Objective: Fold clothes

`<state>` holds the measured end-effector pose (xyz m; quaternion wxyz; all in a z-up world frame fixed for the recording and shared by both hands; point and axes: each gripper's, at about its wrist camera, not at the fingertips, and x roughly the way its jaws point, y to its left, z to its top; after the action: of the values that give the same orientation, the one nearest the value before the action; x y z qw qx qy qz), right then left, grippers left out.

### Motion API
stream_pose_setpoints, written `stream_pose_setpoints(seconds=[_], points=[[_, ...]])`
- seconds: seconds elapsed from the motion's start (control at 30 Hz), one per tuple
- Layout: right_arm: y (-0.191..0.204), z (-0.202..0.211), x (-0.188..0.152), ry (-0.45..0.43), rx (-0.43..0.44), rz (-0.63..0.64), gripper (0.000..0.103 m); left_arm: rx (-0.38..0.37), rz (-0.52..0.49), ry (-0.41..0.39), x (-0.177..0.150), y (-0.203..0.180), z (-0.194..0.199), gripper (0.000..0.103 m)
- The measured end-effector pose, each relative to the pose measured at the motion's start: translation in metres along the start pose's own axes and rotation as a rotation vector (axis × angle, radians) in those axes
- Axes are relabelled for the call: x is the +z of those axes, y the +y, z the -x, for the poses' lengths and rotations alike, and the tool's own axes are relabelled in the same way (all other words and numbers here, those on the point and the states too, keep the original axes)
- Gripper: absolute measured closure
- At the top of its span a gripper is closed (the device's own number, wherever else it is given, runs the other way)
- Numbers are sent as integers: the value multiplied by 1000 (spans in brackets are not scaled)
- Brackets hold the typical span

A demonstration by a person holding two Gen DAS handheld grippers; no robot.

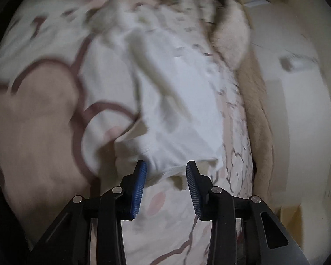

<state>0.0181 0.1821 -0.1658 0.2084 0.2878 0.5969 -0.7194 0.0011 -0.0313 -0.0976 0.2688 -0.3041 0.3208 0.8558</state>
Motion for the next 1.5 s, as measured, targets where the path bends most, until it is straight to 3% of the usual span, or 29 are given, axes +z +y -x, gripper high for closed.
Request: stream_pose_setpoints(seconds=[0.1,0.2,0.27,0.43,0.5,0.57,0.77,0.8,0.87,1.0,1.2,1.37,1.5], points=[[11,-4,-1,1,20,90,65,25,-152,-7,6,-14,3,76],[20,-7,1,0,47,136,65,25,-300,7,12,-27,-1,76],[27,-3,2,-12,56,149,76,23,-389,14,19,-34,-3,76],[27,12,-1,-16,57,122,76,7,-486,14,26,-46,-3,76],[25,17,-1,-23,59,113,72,1,-497,15,27,-51,-4,76],[21,17,0,-25,61,103,47,-1,-500,19,27,-55,-6,76],[4,-7,7,1,188,49,46,28,-605,17,20,-63,-5,76],[0,-14,7,14,227,18,49,36,-634,15,19,-64,-5,76],[-5,-20,8,29,265,-29,96,59,-724,11,15,-67,-5,75],[1,-5,10,13,239,-31,97,73,-923,11,6,-73,-8,62],[13,7,10,1,217,-70,97,16,-1217,36,8,-82,-23,62],[24,-3,12,-14,228,-120,97,-131,-1425,188,8,-91,-39,62],[38,-1,12,-33,221,-98,97,-174,-1517,270,9,-95,-54,62]])
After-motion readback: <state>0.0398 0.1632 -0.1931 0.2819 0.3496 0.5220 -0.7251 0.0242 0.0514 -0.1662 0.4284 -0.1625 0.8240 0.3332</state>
